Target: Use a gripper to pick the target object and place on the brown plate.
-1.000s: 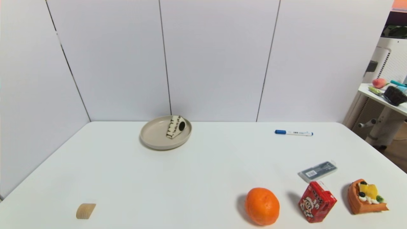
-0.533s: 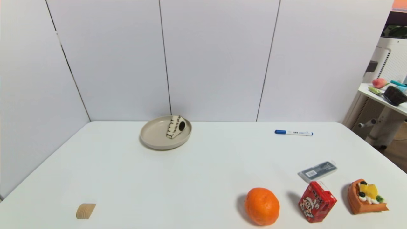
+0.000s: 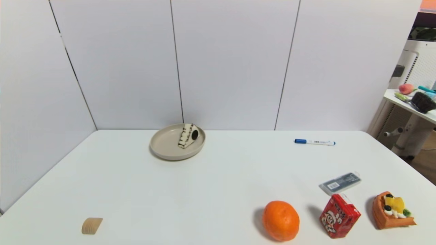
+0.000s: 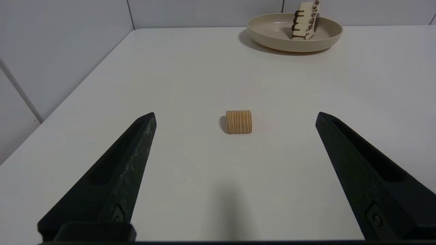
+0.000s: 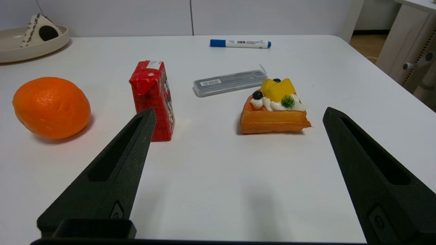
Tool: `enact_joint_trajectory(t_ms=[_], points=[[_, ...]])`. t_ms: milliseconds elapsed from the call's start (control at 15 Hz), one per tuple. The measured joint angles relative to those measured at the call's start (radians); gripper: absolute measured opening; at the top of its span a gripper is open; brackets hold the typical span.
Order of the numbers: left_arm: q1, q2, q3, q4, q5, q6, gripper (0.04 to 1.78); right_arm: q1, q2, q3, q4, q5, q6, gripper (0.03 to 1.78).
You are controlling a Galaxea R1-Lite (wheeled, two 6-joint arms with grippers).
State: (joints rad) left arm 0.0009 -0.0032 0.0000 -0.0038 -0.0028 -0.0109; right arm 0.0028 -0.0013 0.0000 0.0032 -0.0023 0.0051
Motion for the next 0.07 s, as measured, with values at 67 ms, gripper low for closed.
enact_joint_trajectory(t_ms=[67], points=[[0.000,0.000,0.000,0.000,0.000,0.000,1.69,0.000,0.000,0.000,0.000,0.001,-0.001,1.69]])
